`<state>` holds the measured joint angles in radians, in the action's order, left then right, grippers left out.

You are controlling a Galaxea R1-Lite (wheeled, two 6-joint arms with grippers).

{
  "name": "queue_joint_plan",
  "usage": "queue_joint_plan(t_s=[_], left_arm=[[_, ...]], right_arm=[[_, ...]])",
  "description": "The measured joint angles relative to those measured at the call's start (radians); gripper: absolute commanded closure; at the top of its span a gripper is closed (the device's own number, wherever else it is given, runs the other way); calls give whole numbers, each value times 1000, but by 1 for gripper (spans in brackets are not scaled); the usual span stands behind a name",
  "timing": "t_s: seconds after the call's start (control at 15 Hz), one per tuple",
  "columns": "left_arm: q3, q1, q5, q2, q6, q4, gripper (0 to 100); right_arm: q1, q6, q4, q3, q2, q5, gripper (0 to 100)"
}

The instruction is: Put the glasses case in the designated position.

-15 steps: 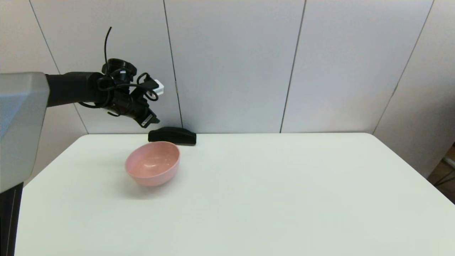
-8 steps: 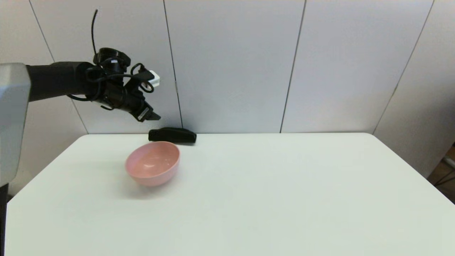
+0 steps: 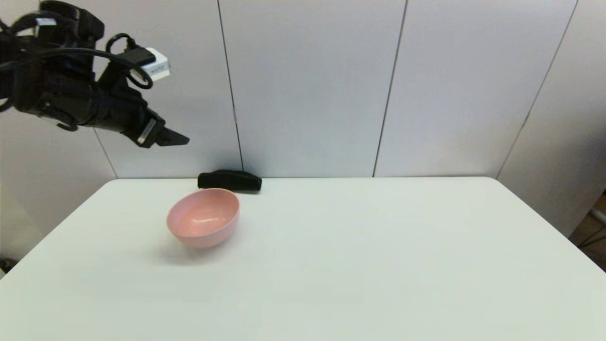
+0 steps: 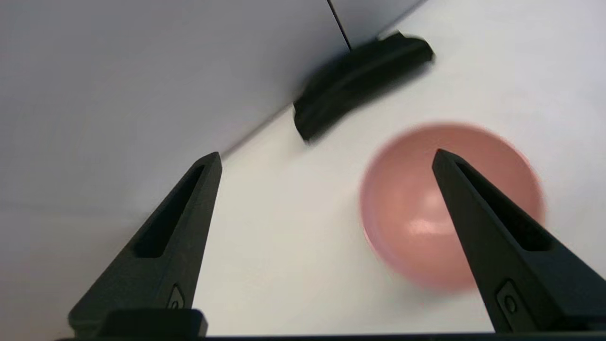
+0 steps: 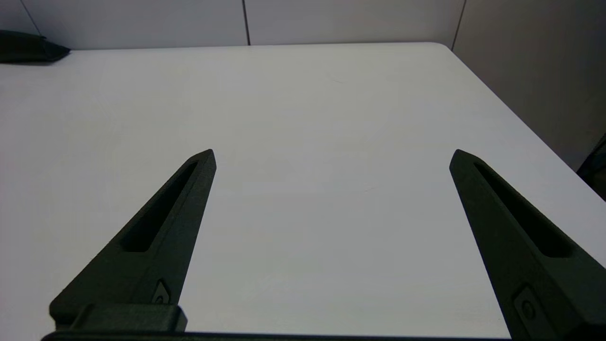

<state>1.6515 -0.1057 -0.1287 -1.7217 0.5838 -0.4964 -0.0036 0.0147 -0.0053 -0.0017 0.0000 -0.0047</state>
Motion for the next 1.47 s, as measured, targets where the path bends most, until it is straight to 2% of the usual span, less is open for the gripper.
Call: queue_joint_plan(t_s=[0.27,0.53,0.8,1.0,1.27,1.47], left_arm=[[-285,-2,35,330,-79,-53,0],[-433,26,55,603,-179,-253,0],[-614,83,63,833,-284,-286,0],[-798,105,111,1006,-333,-196,0],[-1054,121,201,1243,-372,34,0],[-1183,136,214,1405,-379,178,0]], right_arm=[[0,0,0,0,0,0,0],[0,1,0,0,0,0,0],[0,0,0,0,0,0,0],[0,0,0,0,0,0,0],[0,0,0,0,0,0,0],[0,0,0,0,0,0,0]])
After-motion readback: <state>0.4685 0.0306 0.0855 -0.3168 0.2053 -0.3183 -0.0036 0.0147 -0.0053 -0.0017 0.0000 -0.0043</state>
